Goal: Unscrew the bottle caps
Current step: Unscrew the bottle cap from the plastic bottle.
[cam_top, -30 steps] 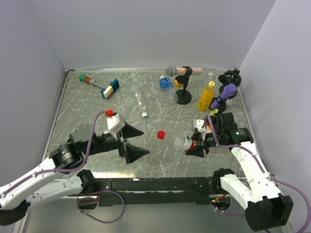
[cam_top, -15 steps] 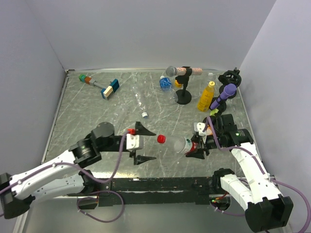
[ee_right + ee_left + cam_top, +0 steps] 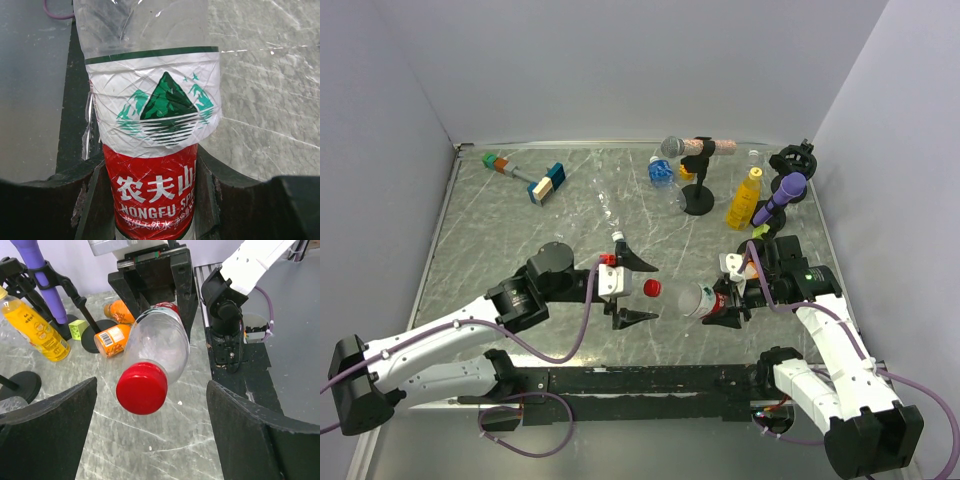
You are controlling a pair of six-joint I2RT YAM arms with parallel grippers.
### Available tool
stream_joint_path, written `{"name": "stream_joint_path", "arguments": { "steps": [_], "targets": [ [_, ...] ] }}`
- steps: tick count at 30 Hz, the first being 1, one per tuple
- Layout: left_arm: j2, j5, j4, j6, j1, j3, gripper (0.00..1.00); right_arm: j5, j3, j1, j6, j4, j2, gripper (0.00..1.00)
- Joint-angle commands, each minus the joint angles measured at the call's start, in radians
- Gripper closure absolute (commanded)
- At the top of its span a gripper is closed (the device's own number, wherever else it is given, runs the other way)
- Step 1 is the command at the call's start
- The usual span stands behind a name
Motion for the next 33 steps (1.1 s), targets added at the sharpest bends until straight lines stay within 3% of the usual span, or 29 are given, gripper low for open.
{"name": "stream_joint_path", "arguments": {
  "steps": [1, 9, 16, 27, 33],
  "targets": [
    [-0.006, 0.006, 0.058, -0.033, 0.002, 0.051, 0.08, -0.049, -0.005, 0.006, -0.034, 0.003, -0.018, 0.64],
    [-0.089, -0.024, 0.074, -0.059, 0.004, 0.011, 0.15, -0.049, -0.003, 0.006, -0.031, 0.004, -0.013, 0.65],
    [-0.078, -0.028, 0.035, -0.060, 0.007, 0.026, 0.29, -0.049, -0.003, 0.006, -0.028, 0.004, -0.009, 0.64],
    [-0.051, -0.043, 0.009, -0.059, 0.007, 0.048, 0.41, -0.046, -0.003, 0.006, -0.023, 0.008, -0.003, 0.64],
    [-0.055, -0.034, 0.009, -0.066, 0.007, 0.043, 0.59, -0.045, -0.002, 0.006, -0.022, 0.008, -0.001, 0.65]
  ]
}}
